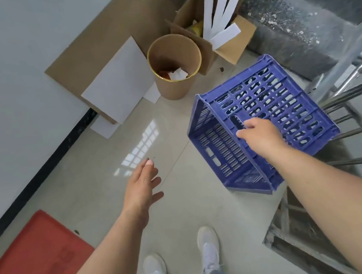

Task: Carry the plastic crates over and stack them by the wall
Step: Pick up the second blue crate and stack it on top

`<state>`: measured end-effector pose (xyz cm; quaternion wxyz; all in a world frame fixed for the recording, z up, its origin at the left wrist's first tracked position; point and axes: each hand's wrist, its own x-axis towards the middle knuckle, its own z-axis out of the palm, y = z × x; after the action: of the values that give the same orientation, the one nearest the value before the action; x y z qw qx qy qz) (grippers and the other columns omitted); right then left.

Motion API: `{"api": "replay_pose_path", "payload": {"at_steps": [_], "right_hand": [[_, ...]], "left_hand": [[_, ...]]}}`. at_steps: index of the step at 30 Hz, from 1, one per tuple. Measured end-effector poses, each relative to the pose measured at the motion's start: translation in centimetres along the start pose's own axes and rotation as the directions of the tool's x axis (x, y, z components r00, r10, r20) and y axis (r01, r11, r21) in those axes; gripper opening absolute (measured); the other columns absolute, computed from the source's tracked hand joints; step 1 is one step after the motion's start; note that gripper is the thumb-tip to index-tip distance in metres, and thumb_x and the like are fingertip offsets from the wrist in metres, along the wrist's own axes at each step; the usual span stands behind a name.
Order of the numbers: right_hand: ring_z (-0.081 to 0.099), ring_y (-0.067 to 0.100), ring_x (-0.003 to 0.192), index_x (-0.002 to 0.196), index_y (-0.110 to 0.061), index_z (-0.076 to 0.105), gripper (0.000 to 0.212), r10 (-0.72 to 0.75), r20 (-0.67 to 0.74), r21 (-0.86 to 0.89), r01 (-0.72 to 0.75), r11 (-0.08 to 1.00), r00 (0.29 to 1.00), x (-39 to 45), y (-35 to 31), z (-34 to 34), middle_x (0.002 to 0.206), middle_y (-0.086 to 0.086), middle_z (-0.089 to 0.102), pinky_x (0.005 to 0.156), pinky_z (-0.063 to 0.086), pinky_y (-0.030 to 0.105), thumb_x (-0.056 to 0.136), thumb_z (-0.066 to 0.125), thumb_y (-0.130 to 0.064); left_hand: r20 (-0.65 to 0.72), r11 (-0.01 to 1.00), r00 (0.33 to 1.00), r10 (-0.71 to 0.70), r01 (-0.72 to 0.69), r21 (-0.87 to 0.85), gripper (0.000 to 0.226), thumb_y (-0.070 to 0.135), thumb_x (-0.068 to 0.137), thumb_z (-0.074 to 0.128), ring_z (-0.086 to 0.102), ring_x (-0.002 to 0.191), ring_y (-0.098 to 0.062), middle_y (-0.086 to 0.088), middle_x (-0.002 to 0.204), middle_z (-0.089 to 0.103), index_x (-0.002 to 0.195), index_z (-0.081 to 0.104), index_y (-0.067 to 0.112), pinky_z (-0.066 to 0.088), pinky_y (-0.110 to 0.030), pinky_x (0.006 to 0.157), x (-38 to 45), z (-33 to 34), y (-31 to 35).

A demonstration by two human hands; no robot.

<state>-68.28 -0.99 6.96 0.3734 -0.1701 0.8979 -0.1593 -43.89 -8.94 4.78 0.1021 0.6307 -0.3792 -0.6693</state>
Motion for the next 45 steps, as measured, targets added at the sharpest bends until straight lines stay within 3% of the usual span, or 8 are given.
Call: {"api": "replay_pose_path", "payload": {"at_steps": [5, 9, 12, 17, 23, 28, 36, 45], "right_hand": [[0.028, 0.033, 0.136, 0.145, -0.015, 0.034, 0.052, -0.074, -0.038, -0.357, 0.056, 0.933, 0.997, 4.1, 1.0, 4.2, 0.15, 0.008, 0.035, 0.099, 0.037, 0.047, 0.098, 0.043, -0.037], [0.023, 0.033, 0.135, 0.142, -0.008, 0.034, 0.051, -0.105, -0.201, -0.526, -0.017, 0.85, 0.974, 5.8, 1.4, 7.3, 0.147, 0.014, 0.031, 0.096, 0.039, 0.049, 0.1, 0.034, -0.038], [0.024, 0.034, 0.134, 0.142, -0.005, 0.034, 0.052, -0.127, -0.323, -0.506, -0.058, 0.86, 0.938, 6.5, 1.7, 8.9, 0.145, 0.017, 0.03, 0.092, 0.042, 0.049, 0.101, 0.034, -0.036], [0.031, 0.033, 0.138, 0.151, -0.007, 0.017, 0.057, -0.17, -0.344, -0.457, -0.006, 0.889, 0.923, 7.6, 1.7, 10.0, 0.153, 0.014, 0.03, 0.097, 0.038, 0.05, 0.103, 0.028, -0.036], [0.043, 0.035, 0.126, 0.136, -0.003, 0.038, 0.05, -0.253, -0.405, -0.442, 0.053, 0.895, 0.879, 7.4, 2.3, 10.1, 0.138, 0.016, 0.046, 0.091, 0.038, 0.044, 0.102, 0.029, -0.039], [0.046, 0.038, 0.122, 0.134, -0.003, 0.04, 0.049, -0.286, -0.402, -0.466, 0.074, 0.882, 0.87, 7.0, 2.2, 10.4, 0.134, 0.019, 0.049, 0.087, 0.039, 0.046, 0.102, 0.027, -0.039], [0.048, 0.04, 0.119, 0.134, -0.004, 0.041, 0.05, -0.303, -0.359, -0.46, 0.115, 0.88, 0.883, 5.2, 0.7, 12.7, 0.134, 0.019, 0.049, 0.086, 0.038, 0.046, 0.102, 0.026, -0.04], [0.051, 0.041, 0.111, 0.122, -0.001, 0.049, 0.05, -0.37, -0.302, -0.434, 0.219, 0.874, 0.878, 2.2, -3.4, 14.3, 0.124, 0.021, 0.054, 0.074, 0.027, 0.04, 0.102, 0.024, -0.041]], "left_hand": [[-0.004, 0.997, 0.998, -0.06, 0.059, -0.046, 0.047, 0.043, 0.096, 0.044, 0.057, 0.111, -0.021, 0.0, 0.123, 0.056, 0.14, 0.042, 0.026, 0.051, -0.044, 0.09, 4.9, 0.2, -4.0], [-0.019, 0.991, 0.994, -0.107, 0.105, -0.077, 0.045, 0.043, 0.096, 0.045, 0.058, 0.11, -0.02, -0.001, 0.124, 0.057, 0.138, 0.045, 0.026, 0.053, -0.042, 0.084, 8.1, -0.9, -7.6], [-0.046, 0.985, 0.988, -0.147, 0.141, -0.104, 0.045, 0.041, 0.097, 0.043, 0.058, 0.109, -0.02, -0.003, 0.125, 0.057, 0.139, 0.044, 0.024, 0.054, -0.039, 0.078, 10.0, -1.8, -10.2], [-0.053, 0.978, 0.984, -0.172, 0.164, -0.129, 0.048, 0.042, 0.097, 0.043, 0.059, 0.107, -0.02, -0.004, 0.125, 0.057, 0.141, 0.043, 0.022, 0.054, -0.039, 0.074, 12.0, -2.3, -12.5], [-0.025, 0.977, 0.986, -0.165, 0.159, -0.14, 0.046, 0.041, 0.097, 0.043, 0.059, 0.107, -0.021, -0.004, 0.125, 0.058, 0.14, 0.044, 0.023, 0.054, -0.04, 0.075, 12.8, -1.5, -12.5], [-0.038, 0.98, 0.989, -0.143, 0.136, -0.145, 0.043, 0.04, 0.097, 0.042, 0.059, 0.11, -0.023, -0.004, 0.123, 0.058, 0.136, 0.046, 0.023, 0.053, -0.041, 0.08, 13.1, -2.7, -12.4], [-0.089, 0.971, 0.978, -0.188, 0.172, -0.169, 0.043, 0.04, 0.097, 0.043, 0.06, 0.107, -0.021, -0.004, 0.121, 0.059, 0.135, 0.048, 0.023, 0.053, -0.037, 0.074, 13.0, -5.8, -14.6], [-0.154, 0.961, 0.963, -0.219, 0.186, -0.205, 0.038, 0.037, 0.098, 0.042, 0.056, 0.106, -0.021, -0.005, 0.122, 0.057, 0.133, 0.048, 0.021, 0.051, -0.035, 0.074, 11.8, -10.8, -16.9]]}}
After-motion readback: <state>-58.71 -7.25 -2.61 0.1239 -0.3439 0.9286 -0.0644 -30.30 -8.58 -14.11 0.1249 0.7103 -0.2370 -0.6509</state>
